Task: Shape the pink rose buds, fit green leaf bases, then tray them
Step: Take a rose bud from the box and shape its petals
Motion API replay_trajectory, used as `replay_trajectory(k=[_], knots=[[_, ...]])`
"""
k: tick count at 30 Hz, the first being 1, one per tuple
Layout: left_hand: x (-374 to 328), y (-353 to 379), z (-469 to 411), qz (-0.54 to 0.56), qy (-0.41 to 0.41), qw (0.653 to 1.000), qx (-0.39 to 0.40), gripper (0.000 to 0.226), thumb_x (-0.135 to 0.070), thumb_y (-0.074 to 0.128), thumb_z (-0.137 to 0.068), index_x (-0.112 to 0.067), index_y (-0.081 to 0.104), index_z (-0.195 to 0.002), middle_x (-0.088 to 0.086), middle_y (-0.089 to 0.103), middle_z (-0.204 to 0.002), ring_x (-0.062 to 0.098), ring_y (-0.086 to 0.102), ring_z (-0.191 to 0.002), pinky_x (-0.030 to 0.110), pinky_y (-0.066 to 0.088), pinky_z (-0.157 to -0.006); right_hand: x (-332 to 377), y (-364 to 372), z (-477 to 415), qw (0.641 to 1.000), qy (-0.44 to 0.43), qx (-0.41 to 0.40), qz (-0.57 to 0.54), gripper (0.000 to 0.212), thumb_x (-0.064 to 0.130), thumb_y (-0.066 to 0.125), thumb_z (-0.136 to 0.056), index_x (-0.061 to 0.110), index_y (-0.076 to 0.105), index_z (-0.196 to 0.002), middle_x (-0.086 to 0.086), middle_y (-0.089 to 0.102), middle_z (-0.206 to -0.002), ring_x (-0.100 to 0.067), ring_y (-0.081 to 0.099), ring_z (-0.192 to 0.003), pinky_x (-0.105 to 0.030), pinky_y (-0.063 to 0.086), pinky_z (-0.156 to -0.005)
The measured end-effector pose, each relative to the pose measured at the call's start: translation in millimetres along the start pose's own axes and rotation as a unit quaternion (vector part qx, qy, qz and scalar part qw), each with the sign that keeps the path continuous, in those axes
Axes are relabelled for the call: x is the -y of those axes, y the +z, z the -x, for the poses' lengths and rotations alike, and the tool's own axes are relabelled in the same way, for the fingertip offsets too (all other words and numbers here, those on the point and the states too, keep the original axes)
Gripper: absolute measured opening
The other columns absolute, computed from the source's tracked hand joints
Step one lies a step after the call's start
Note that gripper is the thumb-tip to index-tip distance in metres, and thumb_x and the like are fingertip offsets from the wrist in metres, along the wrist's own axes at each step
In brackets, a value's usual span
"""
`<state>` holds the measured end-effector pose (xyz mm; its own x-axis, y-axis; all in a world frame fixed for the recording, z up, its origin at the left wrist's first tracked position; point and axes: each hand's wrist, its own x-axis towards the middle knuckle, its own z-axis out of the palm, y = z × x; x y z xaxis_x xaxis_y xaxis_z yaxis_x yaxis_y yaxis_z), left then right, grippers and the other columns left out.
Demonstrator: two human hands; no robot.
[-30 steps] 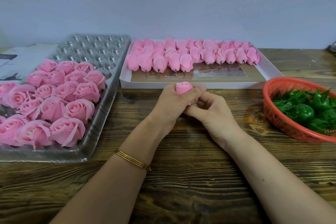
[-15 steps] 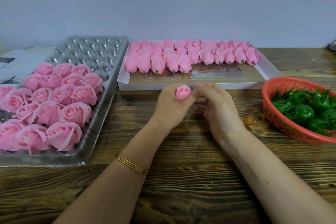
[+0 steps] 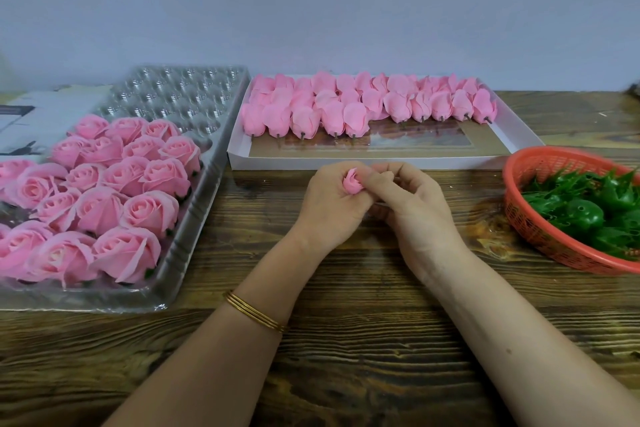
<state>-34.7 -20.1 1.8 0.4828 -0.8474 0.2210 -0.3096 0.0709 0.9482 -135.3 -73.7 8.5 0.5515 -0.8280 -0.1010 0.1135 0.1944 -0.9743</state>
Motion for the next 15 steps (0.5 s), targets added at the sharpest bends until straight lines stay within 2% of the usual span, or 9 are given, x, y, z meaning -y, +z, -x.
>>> replay_trajectory(k=[2, 4, 6, 9, 12, 15], knots=[[-0.2, 1.4, 0.9, 0.025, -0.008, 1.000, -0.005, 0.023, -0.019, 0.070, -0.091, -0.025, 0.070, -0.069, -0.007, 0.068, -0.067, 0.011, 0.063, -0.066, 0.030, 0.053, -0.064, -1.0, 1.3, -1.9, 0.999, 0.004, -0.016, -0.033, 0.026, 0.025, 0.062, -0.092, 0.001, 0.069, -0.098, -0.019, 0.072, -0.093, -0.021, 0.066, -0.081, -0.034, 0.054, -0.074], [1.4, 3.0, 0.3, 0.027, -0.009, 0.999, -0.024, 0.029, -0.022, 0.071, -0.090, -0.026, 0.063, -0.063, -0.009, 0.062, -0.062, 0.006, 0.057, -0.061, 0.030, 0.051, -0.061, -1.6, 0.8, -3.6, 0.998, 0.007, -0.040, -0.052, 0.023, 0.015, 0.050, -0.094, 0.003, 0.068, -0.092, -0.011, 0.070, -0.083, -0.017, 0.062, -0.073, -0.027, 0.051, -0.061], [1.4, 4.1, -1.1, 0.011, 0.006, 0.999, -0.050, 0.032, -0.020, 0.073, -0.089, -0.021, 0.056, -0.061, -0.010, 0.054, -0.059, 0.000, 0.049, -0.056, 0.018, 0.044, -0.057, -3.9, -1.1, -4.9, 0.998, -0.002, -0.054, -0.011, 0.019, -0.001, 0.047, -0.087, 0.002, 0.066, -0.089, -0.013, 0.066, -0.078, -0.021, 0.060, -0.072, -0.032, 0.050, -0.063], [-2.6, 6.2, -1.7, 0.041, 0.015, 0.996, -0.075, 0.038, -0.006, 0.071, -0.088, -0.015, 0.048, -0.059, -0.012, 0.046, -0.051, -0.002, 0.049, -0.050, 0.007, 0.038, -0.050, -7.6, -1.3, -2.7, 0.995, -0.048, -0.012, 0.087, 0.028, -0.022, 0.052, -0.076, 0.000, 0.065, -0.087, -0.013, 0.065, -0.078, -0.021, 0.060, -0.074, -0.034, 0.051, -0.069], [-4.5, 7.6, 0.6, 0.110, -0.009, 0.992, -0.060, 0.038, -0.001, 0.068, -0.089, -0.016, 0.048, -0.060, -0.016, 0.052, -0.046, -0.004, 0.054, -0.045, 0.006, 0.040, -0.045, -8.7, 2.3, 0.8, 0.986, -0.091, 0.043, 0.133, 0.036, -0.020, 0.068, -0.070, 0.002, 0.068, -0.099, -0.007, 0.072, -0.082, -0.013, 0.067, -0.075, -0.026, 0.056, -0.070], [-4.1, 8.8, 0.1, 0.161, -0.039, 0.984, -0.060, 0.022, -0.008, 0.070, -0.089, -0.008, 0.054, -0.074, -0.001, 0.058, -0.063, 0.003, 0.059, -0.055, 0.014, 0.048, -0.052, -9.7, 3.6, 0.9, 0.982, -0.124, 0.042, 0.137, 0.039, -0.016, 0.074, -0.070, 0.007, 0.068, -0.100, 0.000, 0.070, -0.076, -0.004, 0.067, -0.067, -0.016, 0.052, -0.059]])
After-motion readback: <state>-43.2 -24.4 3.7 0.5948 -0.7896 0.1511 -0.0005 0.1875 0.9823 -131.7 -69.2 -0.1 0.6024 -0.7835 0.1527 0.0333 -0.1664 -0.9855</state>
